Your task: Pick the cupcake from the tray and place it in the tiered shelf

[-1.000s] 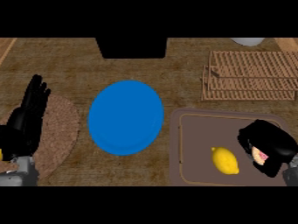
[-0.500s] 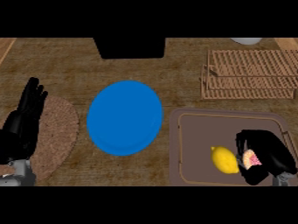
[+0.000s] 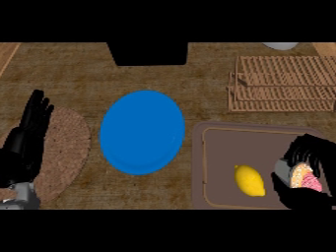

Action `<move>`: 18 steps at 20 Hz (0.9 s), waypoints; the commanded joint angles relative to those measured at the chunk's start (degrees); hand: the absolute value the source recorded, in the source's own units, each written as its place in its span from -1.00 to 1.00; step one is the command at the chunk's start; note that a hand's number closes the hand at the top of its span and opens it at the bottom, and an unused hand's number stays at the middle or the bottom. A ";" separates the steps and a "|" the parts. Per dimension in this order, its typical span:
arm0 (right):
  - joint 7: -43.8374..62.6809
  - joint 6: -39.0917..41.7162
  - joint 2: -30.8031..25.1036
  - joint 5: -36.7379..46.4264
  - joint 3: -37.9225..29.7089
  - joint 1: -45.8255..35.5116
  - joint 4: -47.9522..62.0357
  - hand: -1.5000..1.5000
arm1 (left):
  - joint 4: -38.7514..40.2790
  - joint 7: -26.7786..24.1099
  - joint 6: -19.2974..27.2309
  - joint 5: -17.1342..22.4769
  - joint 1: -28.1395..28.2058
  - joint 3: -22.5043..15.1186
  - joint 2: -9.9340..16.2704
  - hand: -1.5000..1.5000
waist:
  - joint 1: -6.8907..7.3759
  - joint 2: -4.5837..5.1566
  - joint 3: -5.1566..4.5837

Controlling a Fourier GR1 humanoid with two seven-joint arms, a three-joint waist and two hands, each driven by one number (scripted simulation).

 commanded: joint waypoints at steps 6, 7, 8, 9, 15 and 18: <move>23.03 9.70 -5.39 -7.39 -12.48 -18.65 -12.67 1.00 | -2.03 2.14 -1.56 0.80 -1.31 0.41 1.05 0.00 | 1.63 0.43 0.08; 23.18 10.95 -6.37 -10.24 -14.87 -18.45 -13.13 1.00 | 4.48 -4.21 -1.97 0.33 -0.90 0.77 -0.12 0.00 | 1.22 0.49 0.07; 26.22 10.37 -5.42 -6.93 -11.13 -19.22 -12.13 1.00 | 1.87 1.63 0.20 -1.48 -4.64 -0.60 -0.57 0.00 | 1.35 0.48 0.10; 22.84 10.70 -8.41 -11.47 -16.69 -19.20 -11.21 1.00 | 1.49 -1.91 -1.36 -0.40 -0.35 -0.31 -0.95 0.00 | 1.39 0.45 0.11; 18.05 3.96 -12.15 -12.97 -20.46 -21.32 -2.02 1.00 | 1.80 2.11 -0.04 -1.98 -4.89 -0.27 -1.13 0.00 | 1.38 0.52 0.14; 12.50 -1.87 -13.75 -11.00 -21.99 -22.83 8.72 1.00 | 2.52 -2.93 -3.68 1.53 -1.16 2.93 0.67 0.00 | 1.75 0.61 0.13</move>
